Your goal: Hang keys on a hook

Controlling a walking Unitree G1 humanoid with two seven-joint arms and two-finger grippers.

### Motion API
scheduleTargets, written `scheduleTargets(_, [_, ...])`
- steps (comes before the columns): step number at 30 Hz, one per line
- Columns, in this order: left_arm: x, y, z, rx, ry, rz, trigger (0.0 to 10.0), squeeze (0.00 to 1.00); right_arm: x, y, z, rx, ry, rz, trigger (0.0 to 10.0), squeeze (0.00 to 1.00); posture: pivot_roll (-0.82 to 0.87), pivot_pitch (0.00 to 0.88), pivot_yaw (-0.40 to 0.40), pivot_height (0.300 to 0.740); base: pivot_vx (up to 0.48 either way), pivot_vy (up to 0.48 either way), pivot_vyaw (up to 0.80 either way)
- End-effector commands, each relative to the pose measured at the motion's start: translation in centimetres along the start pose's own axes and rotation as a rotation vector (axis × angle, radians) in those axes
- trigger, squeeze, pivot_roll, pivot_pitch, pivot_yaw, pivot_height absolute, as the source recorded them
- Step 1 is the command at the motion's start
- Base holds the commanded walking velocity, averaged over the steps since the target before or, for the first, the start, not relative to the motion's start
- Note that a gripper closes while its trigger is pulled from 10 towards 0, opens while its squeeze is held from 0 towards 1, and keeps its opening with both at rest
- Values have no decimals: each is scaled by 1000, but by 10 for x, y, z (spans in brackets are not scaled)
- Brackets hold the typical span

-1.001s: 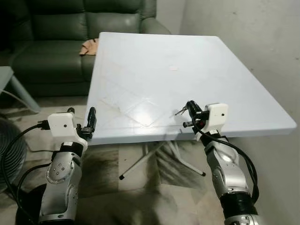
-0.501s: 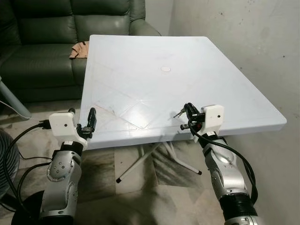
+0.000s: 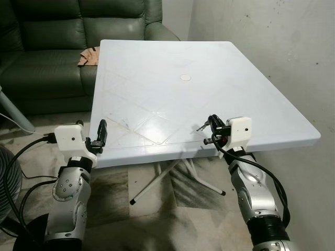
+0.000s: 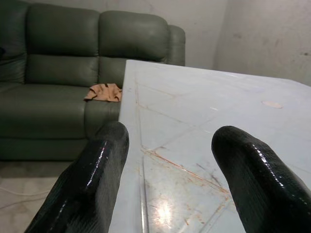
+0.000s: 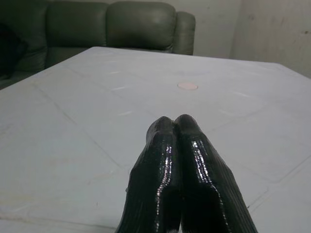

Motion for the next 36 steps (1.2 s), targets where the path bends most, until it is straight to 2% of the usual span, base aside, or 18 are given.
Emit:
scheduleTargets(1, [1,0,-5,17,17,-4,10000,0,3,2,-3,-7,0,7,10000,0,-49,0,-19,740,0,0,-775])
scheduleTargets(7, [3,0,-9,15,28,-10,10000,0,2,1,-9,0,2,12,10000,0,-60,0,-15,740,0,0,-775])
scheduleTargets(13, [6,-2,-4,21,10,-18,10000,0,1,2,-8,-3,-3,17,10000,0,-71,0,-11,740,0,0,-775])
scheduleTargets(17, [6,-4,-2,-28,7,-26,10000,0,1,3,-5,-5,-16,18,10000,0,-75,0,-13,740,0,0,-775])
scheduleTargets(28, [7,-6,1,-31,-3,-39,10000,0,1,3,-5,-8,-15,17,10000,0,-73,0,-16,740,0,411,-774])
scheduleTargets(36, [5,-6,-6,-11,48,-41,10000,0,3,2,-8,1,-6,13,10000,0,-62,0,-18,740,0,0,-774])
Point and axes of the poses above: a point about 5 cm out from each wrist's last joint towards the gripper, its own x axis pointing out of the wrist towards the gripper, its own y axis along the axis of the wrist's last joint, z = x × y, the point moved 6 cm from there along x, pointing out of the wrist towards the gripper, and after that the axes turned 4 degrees about x, right-handed, at the moved point
